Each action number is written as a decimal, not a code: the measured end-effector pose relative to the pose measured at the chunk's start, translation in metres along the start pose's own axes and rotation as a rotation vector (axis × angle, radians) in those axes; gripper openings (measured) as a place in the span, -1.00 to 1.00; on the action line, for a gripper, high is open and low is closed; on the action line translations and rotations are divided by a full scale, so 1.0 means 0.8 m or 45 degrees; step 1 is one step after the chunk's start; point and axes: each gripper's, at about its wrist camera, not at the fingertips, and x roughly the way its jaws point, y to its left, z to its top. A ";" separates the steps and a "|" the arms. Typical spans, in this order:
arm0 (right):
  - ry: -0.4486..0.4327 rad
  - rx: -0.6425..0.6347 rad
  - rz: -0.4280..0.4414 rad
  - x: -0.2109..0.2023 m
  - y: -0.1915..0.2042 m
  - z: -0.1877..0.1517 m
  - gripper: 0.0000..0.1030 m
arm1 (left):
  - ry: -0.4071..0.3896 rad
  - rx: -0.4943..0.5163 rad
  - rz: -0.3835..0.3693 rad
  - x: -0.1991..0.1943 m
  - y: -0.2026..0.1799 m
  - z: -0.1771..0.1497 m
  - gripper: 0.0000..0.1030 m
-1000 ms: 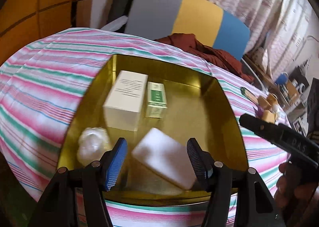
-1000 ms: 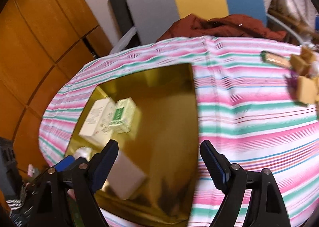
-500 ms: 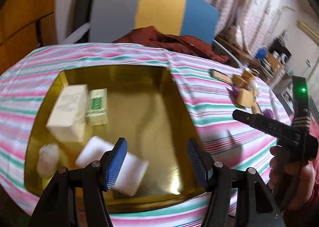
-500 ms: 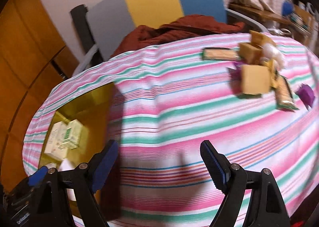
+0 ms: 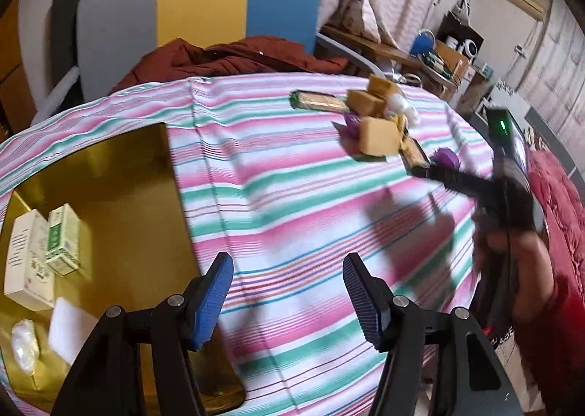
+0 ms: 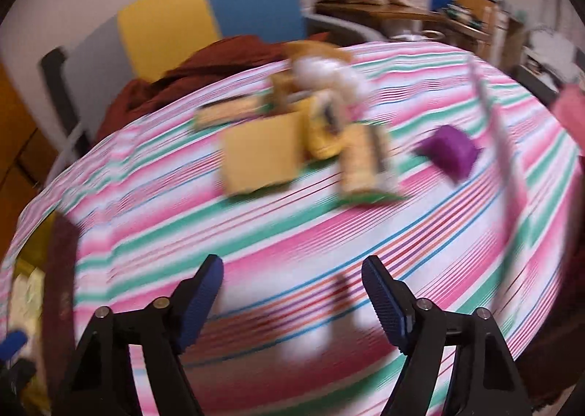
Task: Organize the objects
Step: 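Grasp the green-wrapped cracker packet with the right gripper, then move the left gripper to the yellow sponge and close on it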
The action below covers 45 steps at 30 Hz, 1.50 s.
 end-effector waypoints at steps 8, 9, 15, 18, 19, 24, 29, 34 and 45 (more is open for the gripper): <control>-0.015 0.021 -0.073 0.055 -0.040 0.054 0.45 | 0.059 0.037 -0.013 0.023 -0.026 0.000 0.23; -0.012 0.023 -0.070 0.061 -0.042 0.058 0.43 | 0.067 0.041 -0.014 0.026 -0.028 0.001 0.23; -0.023 -0.042 -0.137 0.085 -0.042 0.060 -0.03 | 0.098 0.068 -0.021 0.044 -0.043 0.012 0.23; -0.063 -0.092 -0.170 0.081 -0.039 0.050 -0.09 | 0.101 0.090 -0.028 0.055 -0.053 0.022 0.23; -0.075 -0.093 -0.173 0.078 -0.039 0.046 -0.10 | 0.101 0.097 -0.030 0.059 -0.056 0.025 0.23; -0.142 0.007 -0.164 0.066 -0.062 0.031 -0.12 | 0.100 0.151 -0.063 0.089 -0.084 0.051 0.25; -0.176 0.028 -0.181 0.068 -0.064 0.028 -0.12 | 0.096 0.183 -0.131 0.131 -0.117 0.091 0.39; -0.196 0.047 -0.156 0.068 -0.069 0.025 -0.11 | 0.067 0.206 -0.137 0.166 -0.148 0.132 0.44; -0.213 0.042 -0.166 0.068 -0.067 0.021 -0.11 | 0.083 0.210 -0.065 0.234 -0.170 0.169 0.42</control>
